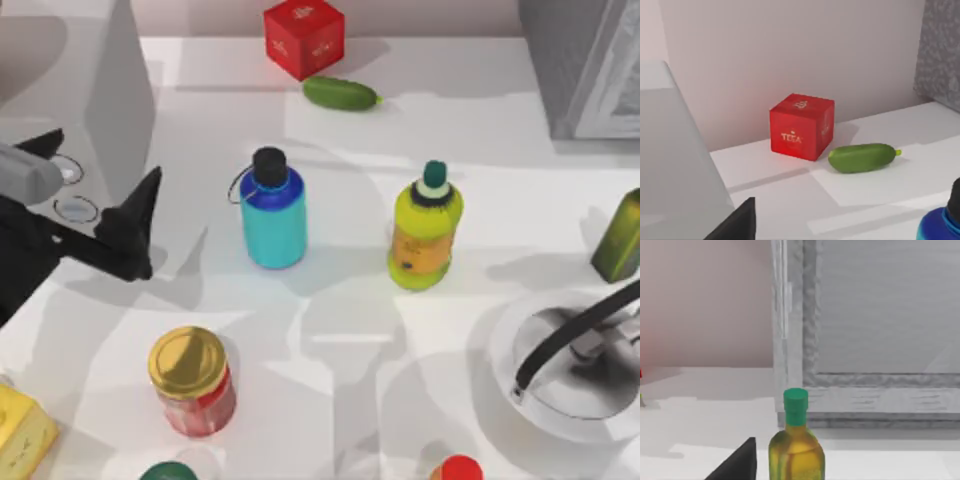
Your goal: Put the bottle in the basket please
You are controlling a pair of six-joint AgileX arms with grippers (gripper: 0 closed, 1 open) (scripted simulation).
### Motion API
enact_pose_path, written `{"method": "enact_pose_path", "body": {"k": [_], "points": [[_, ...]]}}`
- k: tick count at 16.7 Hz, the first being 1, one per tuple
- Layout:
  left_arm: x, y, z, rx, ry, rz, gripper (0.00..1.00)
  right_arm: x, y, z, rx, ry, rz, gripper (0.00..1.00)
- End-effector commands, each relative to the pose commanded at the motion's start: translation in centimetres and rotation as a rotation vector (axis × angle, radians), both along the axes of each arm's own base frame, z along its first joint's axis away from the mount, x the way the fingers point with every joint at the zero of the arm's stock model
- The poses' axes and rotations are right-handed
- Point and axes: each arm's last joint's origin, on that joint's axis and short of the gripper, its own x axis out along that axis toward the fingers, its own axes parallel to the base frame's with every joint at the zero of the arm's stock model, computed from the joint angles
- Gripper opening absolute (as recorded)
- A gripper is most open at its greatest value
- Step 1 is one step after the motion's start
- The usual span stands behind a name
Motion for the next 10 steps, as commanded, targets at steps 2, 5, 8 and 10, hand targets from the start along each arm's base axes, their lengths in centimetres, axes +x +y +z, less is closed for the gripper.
{"method": "enact_pose_path", "body": {"k": [2,5,8,10], "points": [[2.1,-0.9,-1.7,0.002,0.01,-0.069,1.0,0.0,0.0,0.0,0.0,0.0,0.0,1.0],[4.6,-2.3,-4.5,0.004,0.01,-0.16,1.0,0.0,0.0,0.0,0.0,0.0,0.0,1.0],[5.9,-3.4,-7.7,0.008,0.011,-0.238,1.0,0.0,0.0,0.0,0.0,0.0,0.0,1.0],[6.2,-3.9,-9.7,0.013,0.021,-0.281,1.0,0.0,0.0,0.0,0.0,0.0,0.0,1.0]]}}
